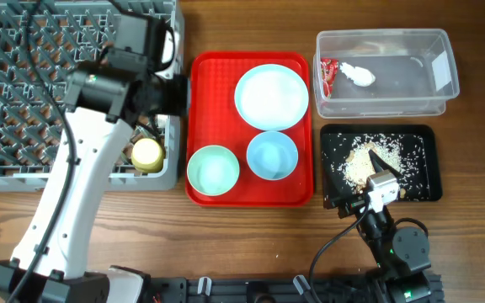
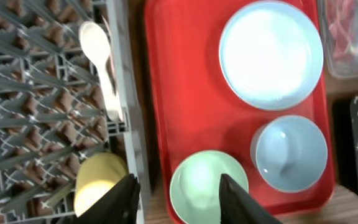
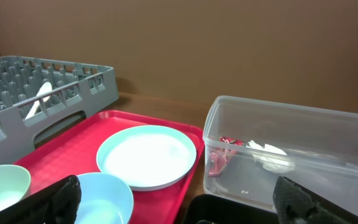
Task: Sort waste into correct bins and load items into the dishwasher rack
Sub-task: 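Grasp the white spoon with the left gripper and drop it in the rack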
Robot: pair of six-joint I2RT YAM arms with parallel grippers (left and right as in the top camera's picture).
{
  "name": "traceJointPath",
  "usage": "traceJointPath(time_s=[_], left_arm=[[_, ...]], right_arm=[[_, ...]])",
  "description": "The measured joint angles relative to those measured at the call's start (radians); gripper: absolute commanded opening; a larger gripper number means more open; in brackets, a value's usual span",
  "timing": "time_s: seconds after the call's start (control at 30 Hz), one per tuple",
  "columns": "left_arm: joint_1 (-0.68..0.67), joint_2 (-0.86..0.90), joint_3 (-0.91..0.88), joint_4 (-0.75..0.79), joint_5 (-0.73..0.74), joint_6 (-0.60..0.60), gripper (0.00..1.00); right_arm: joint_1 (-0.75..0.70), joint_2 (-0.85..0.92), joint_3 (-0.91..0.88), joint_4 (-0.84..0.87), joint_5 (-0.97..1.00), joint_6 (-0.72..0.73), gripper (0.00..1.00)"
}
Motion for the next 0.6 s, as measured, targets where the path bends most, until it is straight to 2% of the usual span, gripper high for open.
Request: traceJointPath(time_s=[0.03,0.07,0.13,0.23,0.43,0.53,0.6], left_arm=[[-0.005,0.003,0.000,0.010,-0.010,-0.005,0.29],[-0.007,0.005,0.000,0.030,-0.020,-0.012,0.18],[-0.003,0.005,0.000,0.115,-0.062,-0.016,0.04],[0.014,0.013,0.000,0.207,-0.096,-0.017,0.04],[0.039,0.116,0.000,0.240,-0.116,-0.018,0.04],[0.035,0.189,-0.001,0.193,-0.047,-0.019,0.04],[0.019,0.210,-0.006,0.172,0.034,-0.019,0.10]], right_arm=[[0.000,0.000,0.000,0.000,0.000,0.000,1.00],[0.000,0.000,0.000,0.000,0.000,0.000,1.00],[0.000,0.000,0.000,0.000,0.000,0.000,1.00],[0.000,0.000,0.000,0.000,0.000,0.000,1.00],[0.000,0.000,0.000,0.000,0.000,0.000,1.00],[0.000,0.000,0.000,0.000,0.000,0.000,1.00],[0.000,0.000,0.000,0.000,0.000,0.000,1.00]])
